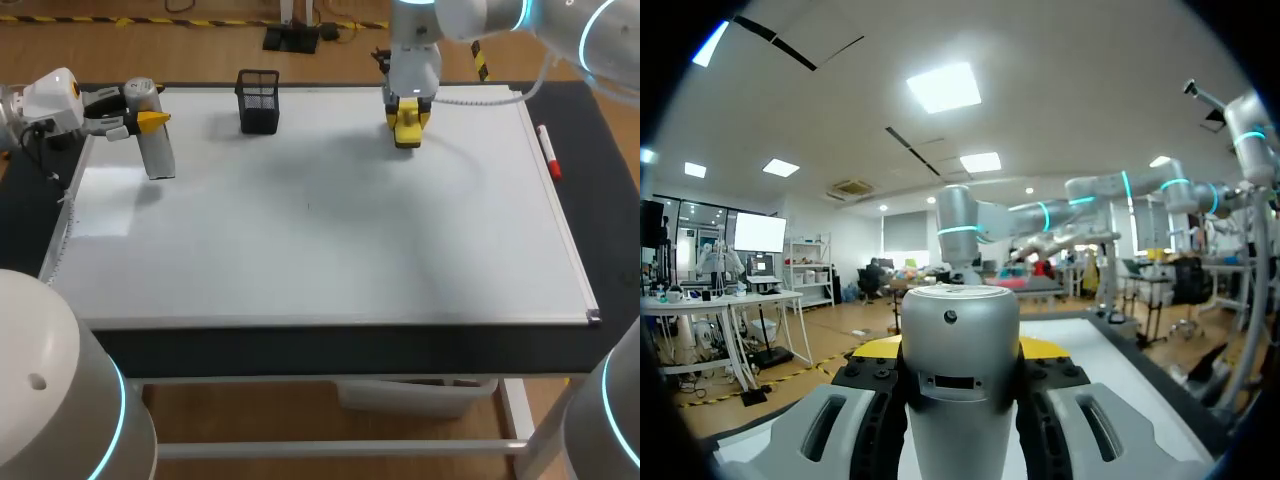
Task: Pick up the inspection probe, press it on each red-marked spot on the whiteboard one by one, put down the probe, pick up the eraser, and wipe off all the red marks.
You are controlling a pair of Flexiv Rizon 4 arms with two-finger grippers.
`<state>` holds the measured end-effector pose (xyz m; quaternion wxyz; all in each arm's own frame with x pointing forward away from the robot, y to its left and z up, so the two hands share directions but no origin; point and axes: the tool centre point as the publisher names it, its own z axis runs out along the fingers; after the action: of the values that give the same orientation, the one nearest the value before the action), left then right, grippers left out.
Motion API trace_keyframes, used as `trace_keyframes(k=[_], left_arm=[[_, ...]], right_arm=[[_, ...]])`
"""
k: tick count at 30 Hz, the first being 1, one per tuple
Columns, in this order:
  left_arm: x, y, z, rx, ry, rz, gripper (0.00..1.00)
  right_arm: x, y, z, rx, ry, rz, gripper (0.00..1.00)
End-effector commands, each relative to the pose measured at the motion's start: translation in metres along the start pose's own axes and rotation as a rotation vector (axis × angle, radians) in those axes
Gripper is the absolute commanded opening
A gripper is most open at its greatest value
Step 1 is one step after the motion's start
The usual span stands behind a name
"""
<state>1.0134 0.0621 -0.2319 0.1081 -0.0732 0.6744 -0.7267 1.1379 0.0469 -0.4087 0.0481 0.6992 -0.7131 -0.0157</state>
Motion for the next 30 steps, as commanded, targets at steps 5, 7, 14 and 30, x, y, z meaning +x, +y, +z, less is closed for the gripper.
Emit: trace_keyframes(k=[5,7,14,30], left_arm=[[0.000,0.000,0.000,0.001,0.000,0.003,0.00],[0.000,0.000,0.000,0.001,0.000,0.003,0.00],[0.000,0.000,0.000,0.001,0.000,0.003,0.00],[0.000,0.000,0.000,0.001,0.000,0.003,0.00]], right_arm=[[-0.002,-0.019,0.008,-0.077,-0.009,0.004,0.00],[-0.002,-0.021,0.009,-0.080,-0.011,0.007,0.00],[-0.002,-0.026,0.010,-0.090,-0.022,0.005,0.00],[-0.004,-0.028,0.016,-0.103,-0.013,0.006,0.29]])
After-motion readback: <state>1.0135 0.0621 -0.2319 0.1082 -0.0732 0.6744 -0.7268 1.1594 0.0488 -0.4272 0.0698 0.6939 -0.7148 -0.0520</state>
